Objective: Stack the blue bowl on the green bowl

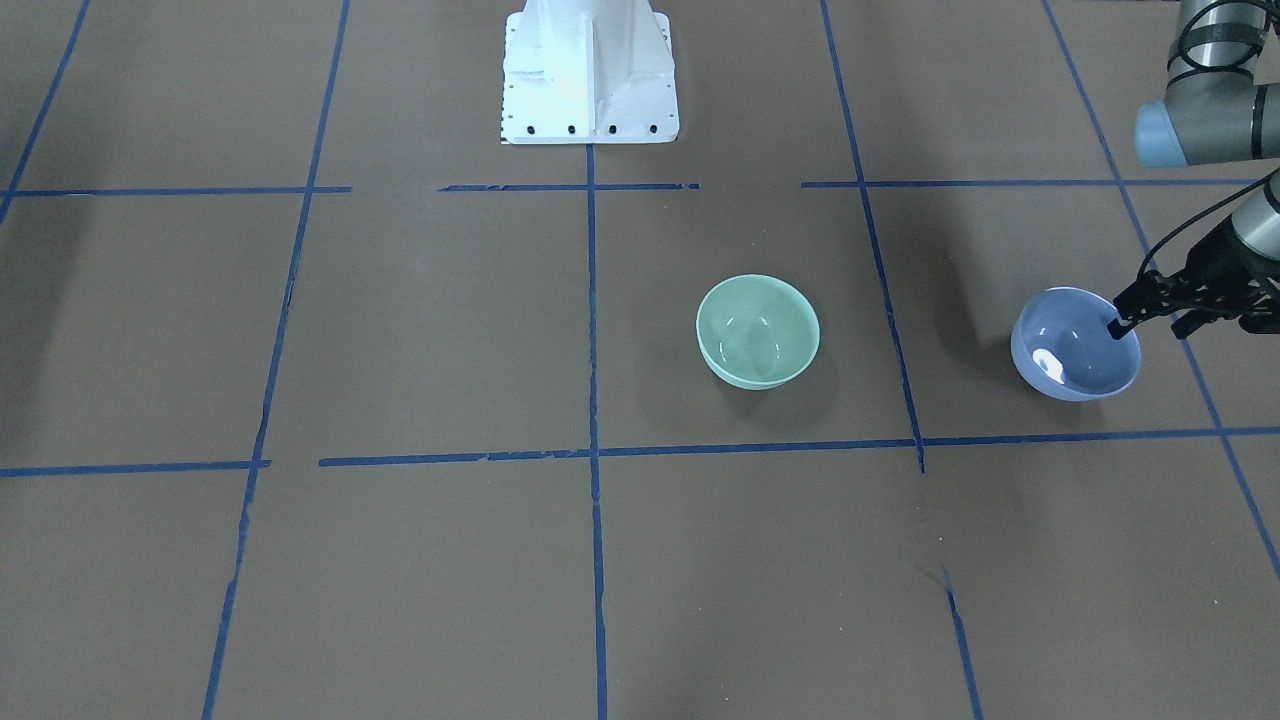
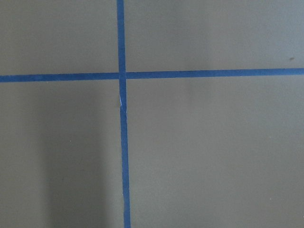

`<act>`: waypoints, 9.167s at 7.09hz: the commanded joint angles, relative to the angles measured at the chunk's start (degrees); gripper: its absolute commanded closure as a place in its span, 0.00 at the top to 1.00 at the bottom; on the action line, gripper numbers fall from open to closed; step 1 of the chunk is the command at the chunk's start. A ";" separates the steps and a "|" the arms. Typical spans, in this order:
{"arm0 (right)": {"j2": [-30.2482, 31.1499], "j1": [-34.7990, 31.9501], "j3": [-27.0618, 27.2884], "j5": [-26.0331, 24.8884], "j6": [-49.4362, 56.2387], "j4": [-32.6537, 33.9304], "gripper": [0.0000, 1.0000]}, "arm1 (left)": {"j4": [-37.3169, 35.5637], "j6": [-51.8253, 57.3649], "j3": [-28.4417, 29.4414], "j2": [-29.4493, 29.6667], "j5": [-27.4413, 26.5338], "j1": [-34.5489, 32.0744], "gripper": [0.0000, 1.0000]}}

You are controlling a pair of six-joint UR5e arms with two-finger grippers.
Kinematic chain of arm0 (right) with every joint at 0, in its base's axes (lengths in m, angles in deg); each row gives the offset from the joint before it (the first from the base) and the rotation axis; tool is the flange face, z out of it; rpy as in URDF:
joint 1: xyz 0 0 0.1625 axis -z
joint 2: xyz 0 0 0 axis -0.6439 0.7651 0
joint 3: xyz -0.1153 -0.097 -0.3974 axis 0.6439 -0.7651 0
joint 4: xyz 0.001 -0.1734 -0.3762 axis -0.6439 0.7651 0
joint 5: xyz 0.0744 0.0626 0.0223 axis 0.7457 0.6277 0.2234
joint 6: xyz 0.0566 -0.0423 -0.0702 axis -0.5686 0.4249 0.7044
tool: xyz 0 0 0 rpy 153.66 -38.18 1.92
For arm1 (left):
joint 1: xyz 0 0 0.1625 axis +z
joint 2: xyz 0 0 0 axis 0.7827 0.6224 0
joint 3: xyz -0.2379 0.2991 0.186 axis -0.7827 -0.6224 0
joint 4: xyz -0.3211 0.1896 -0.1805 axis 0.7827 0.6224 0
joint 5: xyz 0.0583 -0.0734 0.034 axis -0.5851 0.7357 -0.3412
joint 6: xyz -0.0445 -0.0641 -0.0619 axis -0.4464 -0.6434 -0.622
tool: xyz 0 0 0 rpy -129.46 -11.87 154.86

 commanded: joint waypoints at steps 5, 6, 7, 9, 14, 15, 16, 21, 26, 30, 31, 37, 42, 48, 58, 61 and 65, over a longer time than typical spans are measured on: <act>0.00 0.03 0.00 0.00 0.00 0.00 1.00 | -0.12 -3.40 0.41 0.22 -0.28 1.68 0.34; 0.00 0.03 0.00 0.00 0.00 0.00 1.00 | -0.04 -3.32 0.41 0.22 -0.28 1.68 0.18; 0.00 0.03 0.00 0.00 0.00 0.00 1.00 | -0.47 -3.49 0.32 0.22 -0.20 1.76 0.00; 0.00 0.03 0.00 0.00 0.00 0.00 1.00 | -0.65 -3.49 -1.60 0.04 -0.02 1.59 0.00; 0.00 0.03 0.00 0.00 0.00 0.00 1.00 | -35.27 -17.82 -29.56 7.04 0.33 2.28 0.00; 0.00 0.03 0.00 0.00 0.00 0.00 1.00 | -35.37 -26.00 -29.21 11.33 -0.02 8.04 0.00; 0.00 0.03 0.00 0.00 -0.08 0.00 1.00 | -35.37 -33.13 -28.51 15.90 -0.19 12.70 0.00; 0.00 -0.06 0.00 0.00 0.00 0.00 1.00 | -34.75 -46.82 -21.74 23.51 -8.46 24.27 0.00; 0.00 0.03 0.00 0.00 -0.08 0.00 1.00 | -28.34 -47.70 -15.67 23.51 -10.30 25.14 0.00; 0.00 0.03 0.00 0.00 0.00 0.00 1.00 | -28.25 -47.35 -14.71 23.07 -10.30 25.58 0.00; -0.08 0.03 0.00 0.00 0.00 0.00 1.00 | -27.99 -47.70 -15.14 23.07 -10.30 25.58 0.76; 0.00 -0.06 0.00 0.00 0.00 0.00 1.00 | -27.81 -29.42 -24.71 13.36 -9.60 16.39 1.00; 0.00 0.03 0.00 0.00 0.00 0.00 1.00 | -28.77 31.80 -20.71 -6.35 -1.16 -12.93 1.00; 0.00 0.03 0.00 0.00 -0.08 0.00 1.00 | -35.19 45.82 -14.62 -9.80 7.60 -24.07 1.00; 0.00 0.03 0.00 0.00 0.00 0.00 1.00 | -34.49 46.08 -12.95 -7.87 2.62 -24.25 1.00; 0.00 0.03 0.00 0.00 0.00 0.00 1.00 | -34.49 46.08 -13.04 -8.05 2.70 -24.25 1.00; 0.00 0.03 0.00 0.00 -0.08 0.00 1.00 | -34.49 46.17 -13.21 -8.05 2.79 -24.25 1.00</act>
